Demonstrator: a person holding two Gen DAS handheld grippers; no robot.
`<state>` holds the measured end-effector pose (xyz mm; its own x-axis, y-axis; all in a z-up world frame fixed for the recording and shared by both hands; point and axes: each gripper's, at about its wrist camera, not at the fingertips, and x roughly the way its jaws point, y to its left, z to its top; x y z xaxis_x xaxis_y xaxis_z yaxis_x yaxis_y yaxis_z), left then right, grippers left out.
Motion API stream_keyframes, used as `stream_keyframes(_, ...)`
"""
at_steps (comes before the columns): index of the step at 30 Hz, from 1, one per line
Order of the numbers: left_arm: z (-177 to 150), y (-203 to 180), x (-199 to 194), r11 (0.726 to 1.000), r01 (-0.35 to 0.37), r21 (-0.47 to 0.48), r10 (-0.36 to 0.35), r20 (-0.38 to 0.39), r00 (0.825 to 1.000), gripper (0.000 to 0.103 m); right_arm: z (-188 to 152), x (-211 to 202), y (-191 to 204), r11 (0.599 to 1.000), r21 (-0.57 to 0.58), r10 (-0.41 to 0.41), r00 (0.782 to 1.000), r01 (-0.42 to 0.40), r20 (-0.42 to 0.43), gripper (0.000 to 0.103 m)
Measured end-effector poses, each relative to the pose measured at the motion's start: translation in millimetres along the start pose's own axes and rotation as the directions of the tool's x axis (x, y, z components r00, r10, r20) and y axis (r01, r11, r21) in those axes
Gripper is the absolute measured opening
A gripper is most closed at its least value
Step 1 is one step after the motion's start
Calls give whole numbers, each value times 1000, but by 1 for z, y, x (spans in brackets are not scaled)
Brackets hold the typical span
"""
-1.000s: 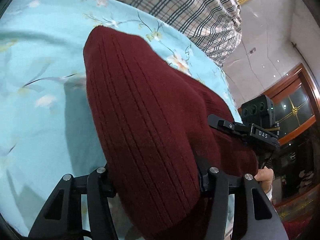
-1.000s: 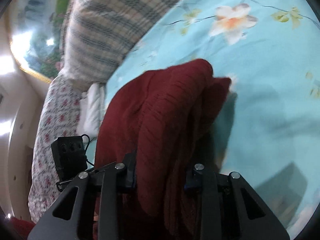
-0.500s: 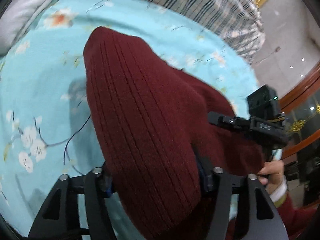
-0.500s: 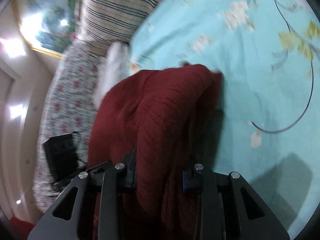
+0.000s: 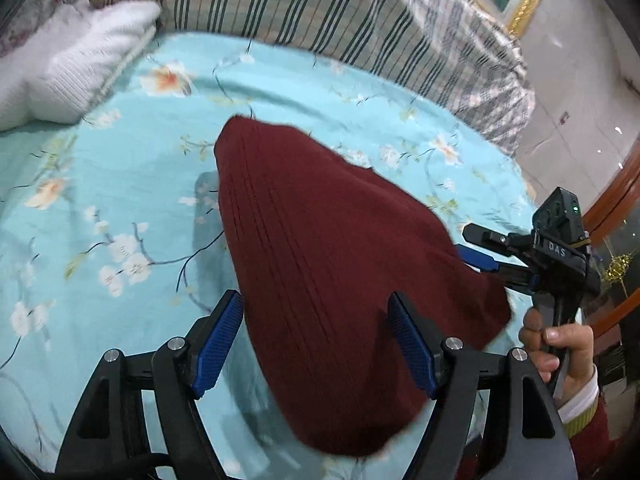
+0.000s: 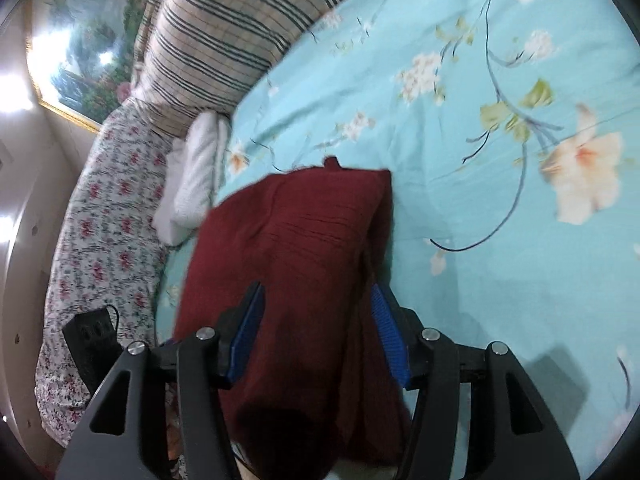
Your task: Fold large clothes
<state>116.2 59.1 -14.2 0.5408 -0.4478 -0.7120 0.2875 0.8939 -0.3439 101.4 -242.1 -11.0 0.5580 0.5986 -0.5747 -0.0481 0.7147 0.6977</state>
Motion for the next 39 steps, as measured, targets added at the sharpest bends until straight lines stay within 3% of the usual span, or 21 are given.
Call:
stream_keyframes(7,-45,-24,-41,993,-34,111,29,47,998,76,-29,-12,6,999,0,37,998,-37,-45,56)
stream_keyframes(12,-68,-30,-29,978,-108,181,105,30,994,76,-40,-4,1,1000,18,13,997,-12,-72,56)
stream_keyframes(15,-71,-34,-19,960,-189,207,178,71,982,76,-40,3,2,1000,8,5,997,-4,-76,56)
stream_keyframes(17,-74,-37,-13,934,-265,240,246,107,963,67,-39,8,4,1000,-4,-5,997,4,-78,56)
stream_keyframes(18,-75,-39,-9,920,-292,261,269,121,956,52,-38,10,4,1000,-12,-7,997,6,-81,49)
stream_keyframes(19,-77,-43,-6,906,-303,295,276,131,952,42,-38,11,6,1000,-20,-10,996,8,-85,25)
stream_keyframes(20,-78,-46,-5,893,-319,319,288,140,947,34,-37,11,8,999,-34,-10,996,7,-87,17)
stream_keyframes(21,-80,-50,-5,873,-350,341,311,163,936,25,-35,7,14,998,-61,-6,998,2,-68,16)
stream_keyframes(25,-92,-68,-3,778,-443,446,375,237,896,18,-30,-13,33,984,-177,-32,999,32,6,13)
stream_keyframes(28,-106,-79,14,676,-515,527,439,273,856,17,-35,0,31,953,-257,-171,985,162,-14,13)
stream_keyframes(29,-111,-81,18,654,-529,541,451,283,847,17,-39,9,23,949,-259,-199,979,182,-39,13)
stream_keyframes(30,-112,-81,20,649,-531,545,454,283,845,17,-42,14,18,947,-256,-212,976,193,-50,13)
stream_keyframes(31,-114,-81,20,649,-526,550,452,277,848,18,-44,19,12,947,-252,-222,973,201,-57,13)
stream_keyframes(33,-111,-78,13,684,-488,543,422,252,871,22,-46,18,5,957,-227,-199,978,181,-58,13)
stream_keyframes(36,-98,-57,-9,810,-327,486,292,150,945,29,-41,6,2,968,-194,-176,982,161,-65,32)
stream_keyframes(37,-93,-50,-19,845,-271,462,241,124,963,29,-39,0,2,970,-182,-173,983,160,-59,38)
stream_keyframes(39,-81,-37,-39,897,-155,414,126,98,987,29,-36,-17,5,974,-162,-162,987,156,-23,40)
